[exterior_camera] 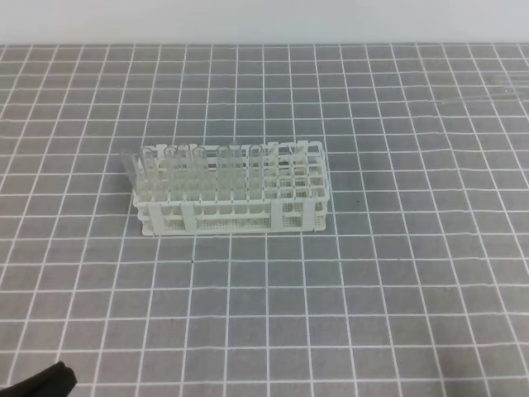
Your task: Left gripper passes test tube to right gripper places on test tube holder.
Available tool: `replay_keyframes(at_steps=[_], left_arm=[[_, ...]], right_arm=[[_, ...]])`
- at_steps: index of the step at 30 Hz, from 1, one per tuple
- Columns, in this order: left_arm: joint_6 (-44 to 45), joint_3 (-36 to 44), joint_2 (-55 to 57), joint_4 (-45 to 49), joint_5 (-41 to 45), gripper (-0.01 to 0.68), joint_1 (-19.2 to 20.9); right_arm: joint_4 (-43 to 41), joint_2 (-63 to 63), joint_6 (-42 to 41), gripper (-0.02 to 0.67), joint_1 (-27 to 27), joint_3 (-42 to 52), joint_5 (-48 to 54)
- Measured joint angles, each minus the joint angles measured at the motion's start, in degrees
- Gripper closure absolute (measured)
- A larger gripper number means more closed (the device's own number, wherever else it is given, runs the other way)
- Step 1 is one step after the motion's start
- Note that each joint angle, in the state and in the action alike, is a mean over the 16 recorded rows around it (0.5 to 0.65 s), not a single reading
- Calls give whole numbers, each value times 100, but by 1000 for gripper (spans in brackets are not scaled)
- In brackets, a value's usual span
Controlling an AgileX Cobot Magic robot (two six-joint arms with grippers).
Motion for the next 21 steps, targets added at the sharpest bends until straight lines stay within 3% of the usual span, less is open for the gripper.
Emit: replay_keyframes(at_steps=[7, 21], left_arm=[[0, 5, 2, 1, -5, 674, 1], [0, -5, 2, -1, 5, 674, -1]], right_arm=[[39, 0, -42, 662, -74, 0, 97], [374, 0, -50, 662, -767, 0, 97]])
